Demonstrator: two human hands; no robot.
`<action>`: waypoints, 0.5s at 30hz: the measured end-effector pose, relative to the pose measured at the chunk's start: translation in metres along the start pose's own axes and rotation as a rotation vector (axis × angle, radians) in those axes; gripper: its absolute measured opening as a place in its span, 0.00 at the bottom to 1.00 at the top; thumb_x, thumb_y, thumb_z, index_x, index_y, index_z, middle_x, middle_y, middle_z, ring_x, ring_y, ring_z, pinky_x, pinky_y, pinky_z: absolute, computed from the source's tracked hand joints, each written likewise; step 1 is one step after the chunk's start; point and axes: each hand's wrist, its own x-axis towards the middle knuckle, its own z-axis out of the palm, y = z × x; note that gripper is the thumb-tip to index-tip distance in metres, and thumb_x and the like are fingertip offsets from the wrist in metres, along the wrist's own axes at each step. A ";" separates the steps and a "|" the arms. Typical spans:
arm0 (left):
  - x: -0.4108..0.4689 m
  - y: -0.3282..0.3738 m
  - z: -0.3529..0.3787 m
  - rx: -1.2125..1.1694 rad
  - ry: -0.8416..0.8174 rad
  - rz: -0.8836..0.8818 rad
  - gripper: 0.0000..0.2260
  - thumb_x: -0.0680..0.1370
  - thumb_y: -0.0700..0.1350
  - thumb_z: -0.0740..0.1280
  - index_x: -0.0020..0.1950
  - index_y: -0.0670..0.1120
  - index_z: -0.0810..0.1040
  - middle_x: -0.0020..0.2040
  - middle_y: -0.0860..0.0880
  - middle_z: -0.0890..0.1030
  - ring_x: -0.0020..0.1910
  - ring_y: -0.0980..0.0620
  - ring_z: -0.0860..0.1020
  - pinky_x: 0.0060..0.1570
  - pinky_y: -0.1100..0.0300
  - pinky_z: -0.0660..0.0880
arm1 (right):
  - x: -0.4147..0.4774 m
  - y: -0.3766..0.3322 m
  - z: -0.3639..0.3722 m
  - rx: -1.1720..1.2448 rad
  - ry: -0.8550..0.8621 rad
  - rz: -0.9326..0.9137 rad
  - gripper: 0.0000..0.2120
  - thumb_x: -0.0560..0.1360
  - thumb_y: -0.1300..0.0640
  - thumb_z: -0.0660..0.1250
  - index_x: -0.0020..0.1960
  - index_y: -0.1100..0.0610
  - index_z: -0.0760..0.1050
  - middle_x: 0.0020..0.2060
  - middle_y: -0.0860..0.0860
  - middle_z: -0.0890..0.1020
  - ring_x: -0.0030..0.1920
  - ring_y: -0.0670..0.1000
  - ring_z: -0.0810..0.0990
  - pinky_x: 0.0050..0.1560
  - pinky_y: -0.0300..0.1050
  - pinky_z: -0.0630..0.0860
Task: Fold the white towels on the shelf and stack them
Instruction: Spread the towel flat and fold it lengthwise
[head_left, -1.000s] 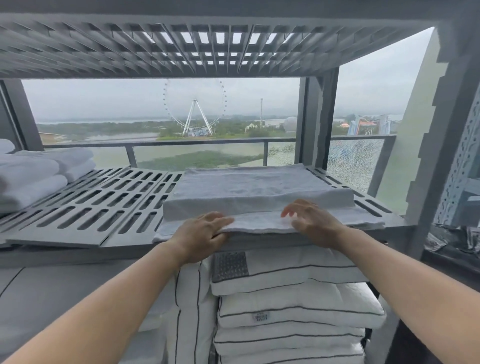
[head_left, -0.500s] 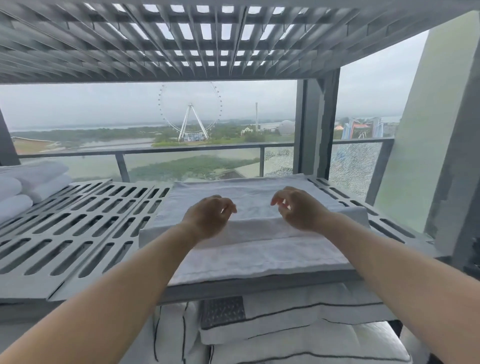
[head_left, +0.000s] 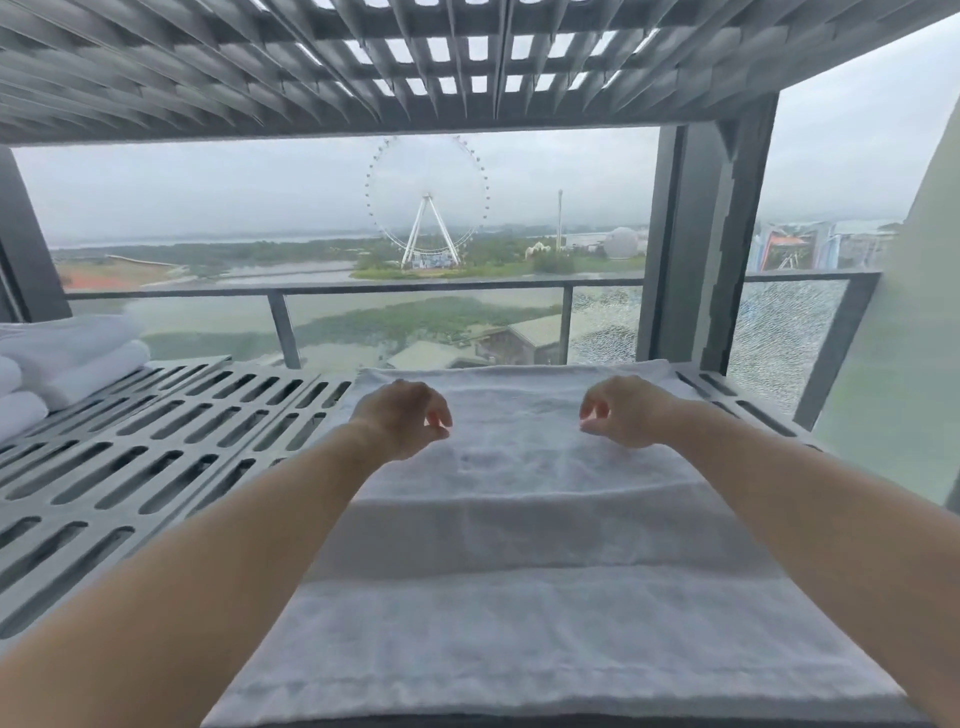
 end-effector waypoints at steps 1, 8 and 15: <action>0.004 -0.001 0.004 -0.010 -0.020 0.004 0.09 0.76 0.50 0.67 0.54 0.53 0.79 0.50 0.55 0.82 0.48 0.55 0.77 0.53 0.55 0.76 | 0.003 0.002 0.004 0.001 -0.011 0.020 0.07 0.74 0.50 0.66 0.50 0.52 0.75 0.42 0.47 0.73 0.44 0.49 0.74 0.44 0.41 0.69; 0.026 0.001 0.017 -0.001 -0.156 0.052 0.09 0.77 0.52 0.64 0.51 0.49 0.79 0.51 0.50 0.80 0.49 0.51 0.76 0.51 0.55 0.74 | 0.012 0.002 0.016 0.003 -0.030 0.074 0.06 0.74 0.51 0.65 0.46 0.53 0.75 0.43 0.48 0.76 0.44 0.50 0.74 0.43 0.41 0.68; 0.039 -0.012 -0.001 0.009 0.027 0.130 0.13 0.78 0.52 0.62 0.54 0.45 0.77 0.54 0.48 0.76 0.53 0.47 0.75 0.50 0.53 0.73 | 0.023 -0.005 -0.015 -0.013 0.082 0.081 0.07 0.76 0.53 0.61 0.46 0.56 0.75 0.41 0.48 0.76 0.43 0.49 0.75 0.38 0.40 0.68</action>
